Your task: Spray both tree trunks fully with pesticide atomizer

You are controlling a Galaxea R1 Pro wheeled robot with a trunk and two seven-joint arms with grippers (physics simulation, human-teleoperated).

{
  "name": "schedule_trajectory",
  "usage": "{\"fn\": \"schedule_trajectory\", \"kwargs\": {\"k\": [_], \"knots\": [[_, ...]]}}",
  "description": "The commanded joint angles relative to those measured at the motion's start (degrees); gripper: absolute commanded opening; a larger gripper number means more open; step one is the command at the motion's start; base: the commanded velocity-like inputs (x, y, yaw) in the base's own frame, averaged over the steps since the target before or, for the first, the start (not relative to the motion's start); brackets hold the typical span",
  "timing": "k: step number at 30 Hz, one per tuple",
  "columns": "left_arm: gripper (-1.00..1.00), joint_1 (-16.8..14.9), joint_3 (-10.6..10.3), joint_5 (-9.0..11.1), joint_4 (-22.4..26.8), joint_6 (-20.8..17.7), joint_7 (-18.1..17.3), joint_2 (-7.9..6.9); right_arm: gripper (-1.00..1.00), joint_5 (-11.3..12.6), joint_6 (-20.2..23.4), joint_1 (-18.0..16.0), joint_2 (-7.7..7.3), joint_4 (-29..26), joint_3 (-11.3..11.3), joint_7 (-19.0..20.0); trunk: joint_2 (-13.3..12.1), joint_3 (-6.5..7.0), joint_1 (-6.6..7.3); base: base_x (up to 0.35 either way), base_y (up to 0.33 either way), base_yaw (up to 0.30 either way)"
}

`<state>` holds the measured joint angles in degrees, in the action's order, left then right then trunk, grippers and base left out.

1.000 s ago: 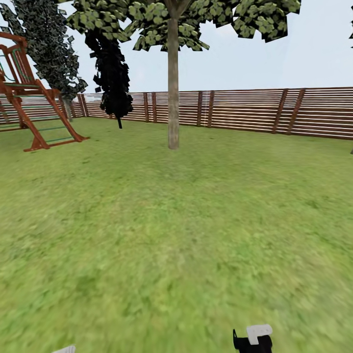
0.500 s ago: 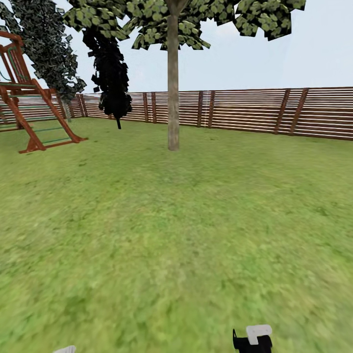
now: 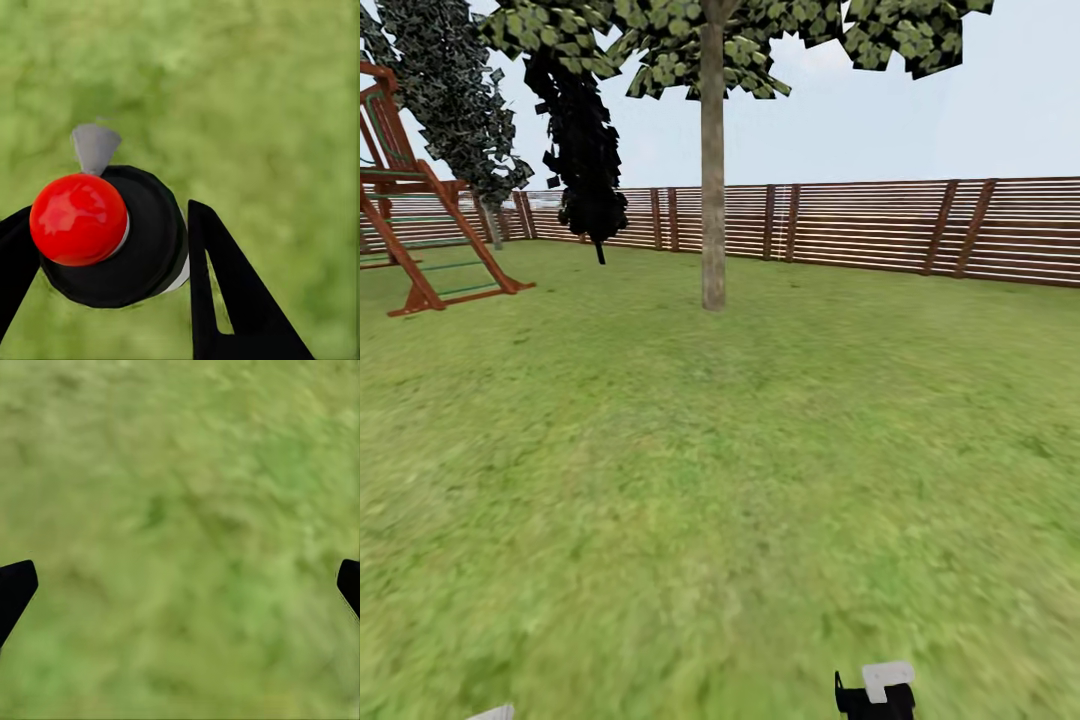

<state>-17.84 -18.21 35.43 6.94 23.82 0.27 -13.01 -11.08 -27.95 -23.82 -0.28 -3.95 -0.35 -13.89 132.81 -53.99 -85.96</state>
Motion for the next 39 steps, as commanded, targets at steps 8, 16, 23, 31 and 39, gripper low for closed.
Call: {"fn": "schedule_trajectory", "kwargs": {"k": [8,16,23,31,39], "knots": [[-1.0,0.0,0.01,-0.01,0.0,0.0,-0.01,0.0,1.0,0.01,0.0,0.0,0.0,0.0,0.0,0.0,0.0,0.0,0.0,0.339,0.0,0.0],[-1.0,0.0,0.01,-0.01,0.0,0.0,-0.01,0.0,1.0,-0.01,0.0,0.0,0.0,0.0,0.0,0.0,0.0,0.0,0.0,0.34,0.0,0.0],[-1.0,0.0,0.01,-0.01,0.0,0.0,-0.01,0.0,1.0,-0.01,0.0,0.0,0.01,0.0,0.0,0.0,0.0,0.0,0.0,0.339,0.0,0.0],[-1.0,0.0,0.01,-0.01,0.0,0.0,-0.01,0.0,1.0,0.01,0.0,0.0,0.0,0.01,0.0,0.0,0.0,0.0,0.0,0.339,0.0,0.0],[-1.0,0.0,0.01,-0.01,0.0,0.0,-0.01,0.0,1.0,-0.01,0.0,0.0,-0.01,0.0,0.0,0.0,0.0,0.0,0.0,0.339,0.0,0.0]]}}
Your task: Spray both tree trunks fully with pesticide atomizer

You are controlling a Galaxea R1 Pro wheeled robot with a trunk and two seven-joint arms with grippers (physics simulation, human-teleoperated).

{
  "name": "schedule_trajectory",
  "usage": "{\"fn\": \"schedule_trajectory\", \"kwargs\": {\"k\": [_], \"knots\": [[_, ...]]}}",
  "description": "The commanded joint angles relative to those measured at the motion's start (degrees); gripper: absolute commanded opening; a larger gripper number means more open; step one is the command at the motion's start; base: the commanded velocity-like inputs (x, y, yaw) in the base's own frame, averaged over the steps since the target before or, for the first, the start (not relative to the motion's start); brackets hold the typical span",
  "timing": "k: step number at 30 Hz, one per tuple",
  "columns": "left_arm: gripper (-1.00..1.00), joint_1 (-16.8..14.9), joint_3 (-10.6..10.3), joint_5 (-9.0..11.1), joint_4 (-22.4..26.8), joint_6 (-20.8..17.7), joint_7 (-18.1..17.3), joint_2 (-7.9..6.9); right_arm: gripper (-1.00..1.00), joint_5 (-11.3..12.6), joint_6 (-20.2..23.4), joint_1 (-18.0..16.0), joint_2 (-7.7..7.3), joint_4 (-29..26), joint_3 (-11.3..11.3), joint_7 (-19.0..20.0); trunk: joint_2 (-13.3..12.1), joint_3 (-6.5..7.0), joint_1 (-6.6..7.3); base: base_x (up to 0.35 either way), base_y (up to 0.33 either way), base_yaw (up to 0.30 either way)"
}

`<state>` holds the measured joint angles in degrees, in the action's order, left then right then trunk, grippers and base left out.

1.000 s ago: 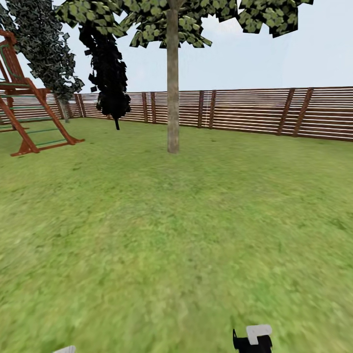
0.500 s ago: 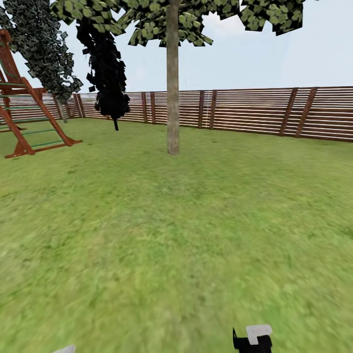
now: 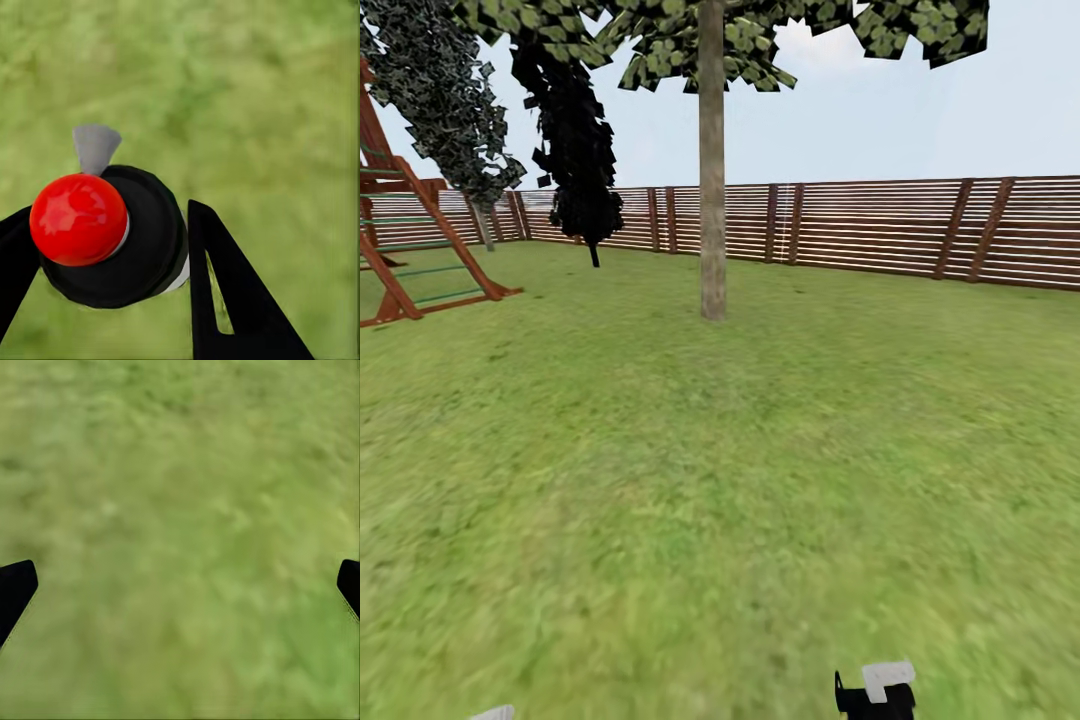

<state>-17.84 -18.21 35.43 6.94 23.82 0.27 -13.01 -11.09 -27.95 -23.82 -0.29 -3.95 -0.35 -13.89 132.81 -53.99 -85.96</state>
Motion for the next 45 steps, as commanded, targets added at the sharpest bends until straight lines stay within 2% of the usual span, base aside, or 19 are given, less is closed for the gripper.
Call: {"fn": "schedule_trajectory", "kwargs": {"k": [1,45], "knots": [[-1.0,0.0,0.01,-0.01,0.0,-0.03,-0.01,0.0,1.0,0.0,0.0,0.0,-0.02,0.0,0.0,0.0,0.0,0.0,0.0,0.339,0.0,0.0],[-1.0,0.0,0.1,-0.01,0.0,-0.01,-0.01,0.0,1.0,0.01,0.0,0.0,0.0,0.0,0.0,0.0,0.0,0.0,0.0,0.339,0.0,0.0]]}}
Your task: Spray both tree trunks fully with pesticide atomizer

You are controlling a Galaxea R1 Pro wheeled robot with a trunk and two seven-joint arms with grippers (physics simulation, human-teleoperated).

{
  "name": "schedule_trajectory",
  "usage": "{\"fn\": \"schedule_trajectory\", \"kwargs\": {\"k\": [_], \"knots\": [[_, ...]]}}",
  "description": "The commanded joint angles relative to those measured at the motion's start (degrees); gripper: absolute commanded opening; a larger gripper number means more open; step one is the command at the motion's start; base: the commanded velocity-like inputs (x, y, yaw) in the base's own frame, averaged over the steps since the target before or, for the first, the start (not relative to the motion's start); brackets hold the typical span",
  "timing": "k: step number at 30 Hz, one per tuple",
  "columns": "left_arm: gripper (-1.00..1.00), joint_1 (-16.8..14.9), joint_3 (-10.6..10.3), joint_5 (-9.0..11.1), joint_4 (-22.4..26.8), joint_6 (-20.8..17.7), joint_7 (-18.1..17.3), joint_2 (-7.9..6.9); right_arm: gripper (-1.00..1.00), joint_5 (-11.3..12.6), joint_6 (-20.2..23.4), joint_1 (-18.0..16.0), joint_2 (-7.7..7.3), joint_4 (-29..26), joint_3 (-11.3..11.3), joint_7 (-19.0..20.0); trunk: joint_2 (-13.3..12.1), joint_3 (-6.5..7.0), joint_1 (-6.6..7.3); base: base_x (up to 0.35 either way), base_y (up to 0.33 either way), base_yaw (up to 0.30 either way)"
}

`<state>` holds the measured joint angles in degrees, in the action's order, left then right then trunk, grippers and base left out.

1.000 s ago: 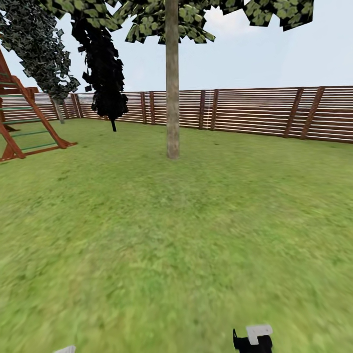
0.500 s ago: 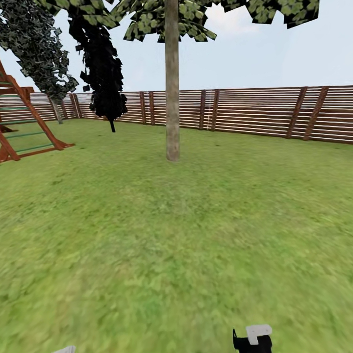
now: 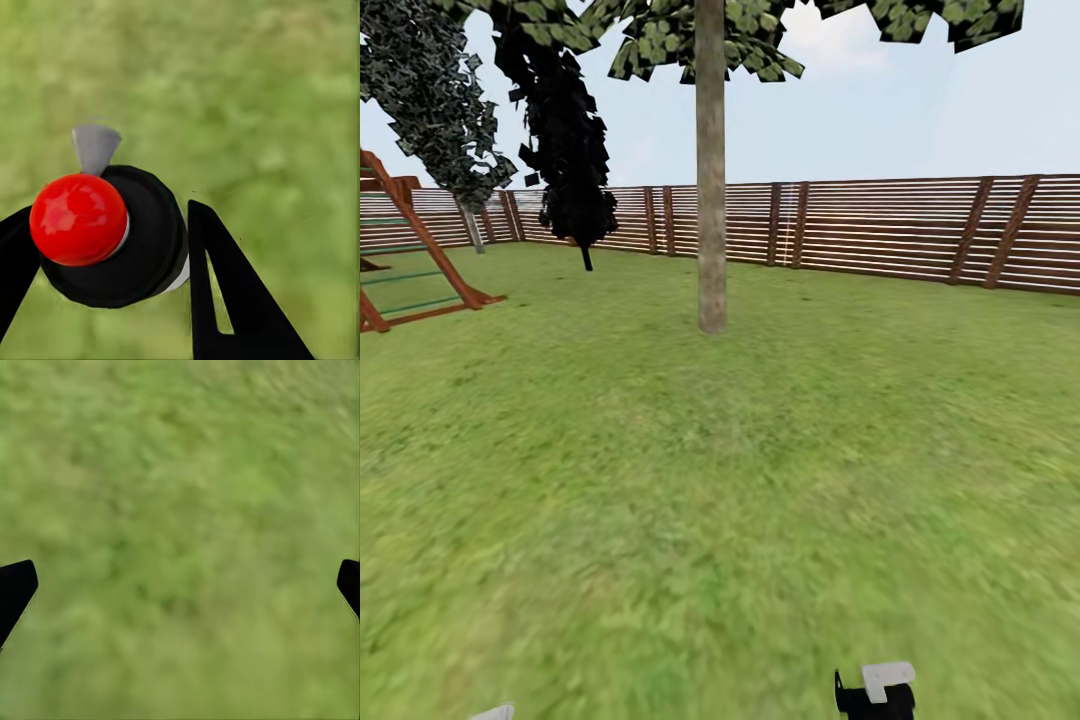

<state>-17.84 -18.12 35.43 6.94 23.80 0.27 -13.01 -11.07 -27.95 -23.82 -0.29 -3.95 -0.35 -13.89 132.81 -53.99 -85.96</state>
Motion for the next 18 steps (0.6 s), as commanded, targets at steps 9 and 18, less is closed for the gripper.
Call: {"fn": "schedule_trajectory", "kwargs": {"k": [9,18], "knots": [[-1.0,0.0,0.01,-0.01,0.0,-0.04,-0.01,0.0,1.0,0.0,0.0,0.0,-0.04,0.0,0.0,0.0,0.0,0.0,0.0,0.339,0.0,0.0],[-1.0,0.0,0.01,-0.01,0.0,0.0,-0.01,0.0,1.0,0.0,0.0,0.0,-0.03,0.0,0.0,0.0,0.0,0.0,0.0,0.339,0.0,0.0]]}}
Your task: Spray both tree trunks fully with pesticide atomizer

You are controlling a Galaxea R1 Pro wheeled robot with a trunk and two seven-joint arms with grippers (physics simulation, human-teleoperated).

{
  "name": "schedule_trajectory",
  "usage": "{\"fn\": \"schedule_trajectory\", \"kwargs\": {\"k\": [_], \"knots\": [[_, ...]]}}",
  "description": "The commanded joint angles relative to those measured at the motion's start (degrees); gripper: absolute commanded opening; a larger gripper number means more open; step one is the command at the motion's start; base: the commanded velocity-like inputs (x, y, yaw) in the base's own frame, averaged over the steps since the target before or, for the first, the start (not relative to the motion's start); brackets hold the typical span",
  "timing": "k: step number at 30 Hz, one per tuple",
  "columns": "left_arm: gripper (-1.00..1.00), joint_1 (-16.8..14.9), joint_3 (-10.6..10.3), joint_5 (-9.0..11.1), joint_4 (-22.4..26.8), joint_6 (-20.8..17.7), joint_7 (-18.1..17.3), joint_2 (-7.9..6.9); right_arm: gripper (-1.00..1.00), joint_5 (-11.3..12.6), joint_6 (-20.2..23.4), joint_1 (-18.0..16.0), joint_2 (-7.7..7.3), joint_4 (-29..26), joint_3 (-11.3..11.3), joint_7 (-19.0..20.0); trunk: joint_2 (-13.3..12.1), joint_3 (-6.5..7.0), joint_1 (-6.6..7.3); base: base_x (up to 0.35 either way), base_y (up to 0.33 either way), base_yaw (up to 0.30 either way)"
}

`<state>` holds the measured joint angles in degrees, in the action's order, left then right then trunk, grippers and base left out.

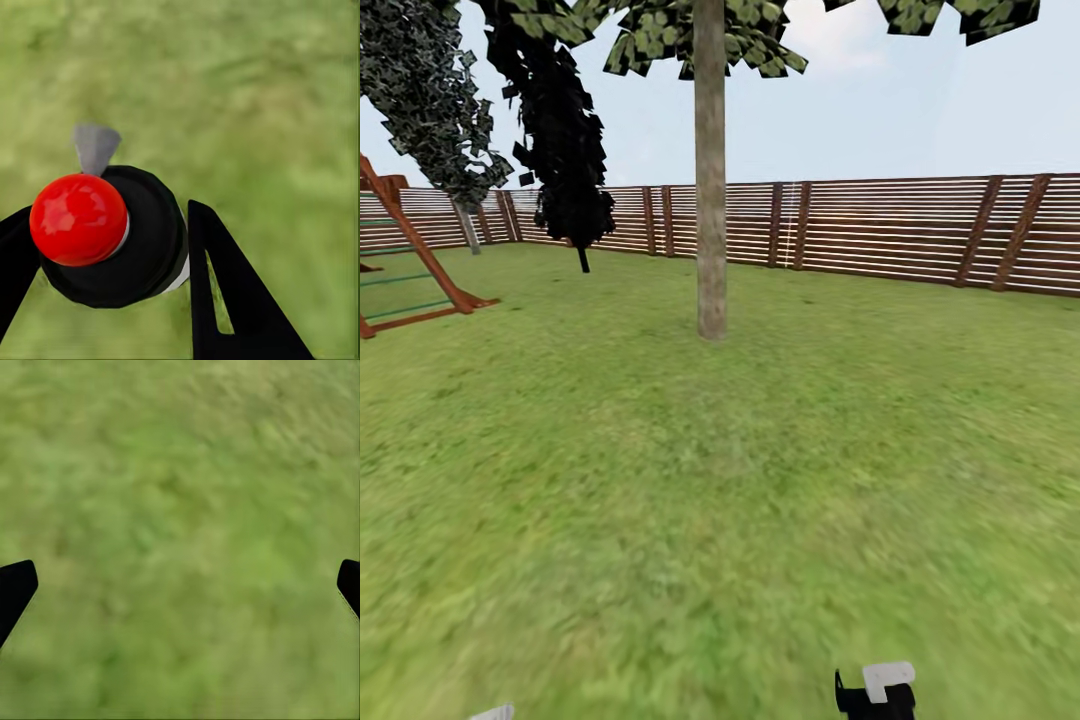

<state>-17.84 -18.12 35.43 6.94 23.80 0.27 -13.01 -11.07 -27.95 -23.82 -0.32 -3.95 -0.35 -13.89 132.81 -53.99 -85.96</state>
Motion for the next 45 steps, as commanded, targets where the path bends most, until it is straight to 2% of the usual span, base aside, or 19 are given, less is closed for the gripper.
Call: {"fn": "schedule_trajectory", "kwargs": {"k": [1,45], "knots": [[-1.0,0.0,0.01,-0.01,0.0,0.01,-0.01,0.0,1.0,-0.01,0.0,0.0,-0.01,0.0,0.0,0.0,0.0,0.0,0.0,0.339,0.0,0.0],[-1.0,0.0,0.01,-0.01,0.0,0.02,-0.01,0.0,1.0,-0.09,0.0,0.0,-0.1,0.0,0.0,0.0,0.0,0.0,0.0,0.339,0.0,0.0]]}}
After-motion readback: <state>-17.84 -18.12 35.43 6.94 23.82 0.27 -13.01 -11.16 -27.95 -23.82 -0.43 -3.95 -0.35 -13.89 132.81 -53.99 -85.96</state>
